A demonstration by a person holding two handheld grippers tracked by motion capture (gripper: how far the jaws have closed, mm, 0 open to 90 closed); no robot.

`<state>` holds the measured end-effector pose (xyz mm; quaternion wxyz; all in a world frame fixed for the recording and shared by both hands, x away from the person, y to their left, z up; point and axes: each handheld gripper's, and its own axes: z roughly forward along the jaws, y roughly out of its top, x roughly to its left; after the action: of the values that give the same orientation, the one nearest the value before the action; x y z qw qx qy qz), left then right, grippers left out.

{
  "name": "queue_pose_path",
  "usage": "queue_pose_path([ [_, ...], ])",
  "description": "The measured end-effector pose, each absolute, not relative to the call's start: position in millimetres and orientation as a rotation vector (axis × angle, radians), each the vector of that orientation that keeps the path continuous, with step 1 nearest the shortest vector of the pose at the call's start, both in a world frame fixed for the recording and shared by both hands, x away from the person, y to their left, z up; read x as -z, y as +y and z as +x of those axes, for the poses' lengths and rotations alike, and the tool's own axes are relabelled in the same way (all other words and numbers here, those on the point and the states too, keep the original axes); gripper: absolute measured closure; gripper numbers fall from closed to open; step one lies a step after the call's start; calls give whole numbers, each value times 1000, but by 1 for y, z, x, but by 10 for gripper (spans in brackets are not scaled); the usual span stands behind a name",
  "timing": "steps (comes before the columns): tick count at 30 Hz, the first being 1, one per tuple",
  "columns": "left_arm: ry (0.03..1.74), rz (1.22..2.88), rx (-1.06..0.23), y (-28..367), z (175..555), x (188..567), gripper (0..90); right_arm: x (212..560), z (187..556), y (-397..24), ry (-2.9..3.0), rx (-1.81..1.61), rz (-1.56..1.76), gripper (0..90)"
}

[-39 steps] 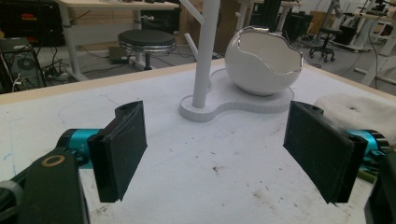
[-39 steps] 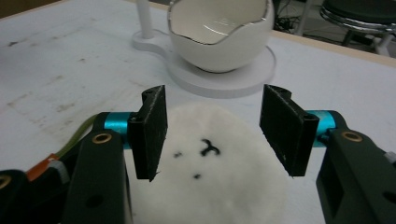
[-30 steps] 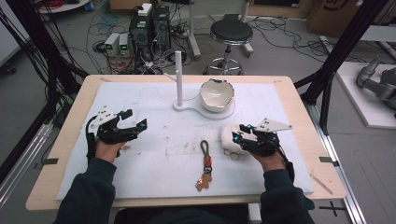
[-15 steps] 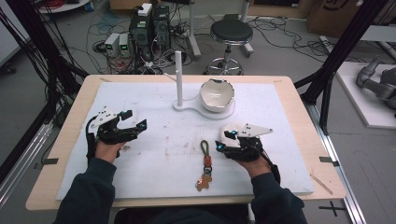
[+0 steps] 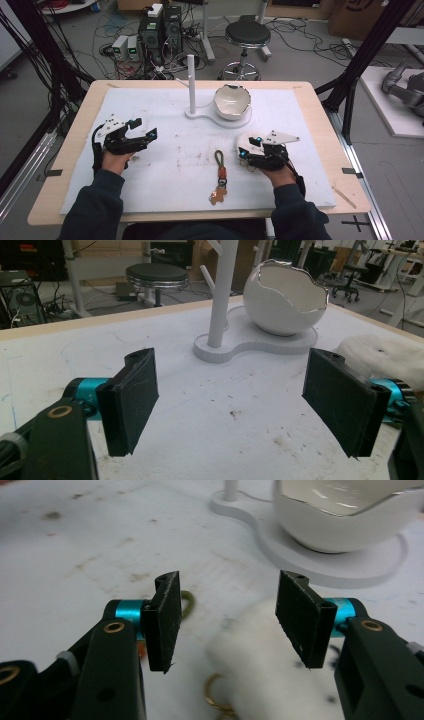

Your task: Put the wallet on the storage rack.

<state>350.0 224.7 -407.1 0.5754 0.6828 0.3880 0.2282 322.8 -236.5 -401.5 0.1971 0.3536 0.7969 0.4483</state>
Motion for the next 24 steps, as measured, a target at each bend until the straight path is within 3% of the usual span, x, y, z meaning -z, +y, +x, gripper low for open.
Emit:
queue_pose_path([
  [10, 912, 1598, -531, 224, 350, 408, 221, 408, 339, -304, 2065, -1112, 1248, 411],
  [24, 914, 1600, -530, 225, 350, 408, 223, 415, 344, -311, 2090, -1061, 1300, 400],
])
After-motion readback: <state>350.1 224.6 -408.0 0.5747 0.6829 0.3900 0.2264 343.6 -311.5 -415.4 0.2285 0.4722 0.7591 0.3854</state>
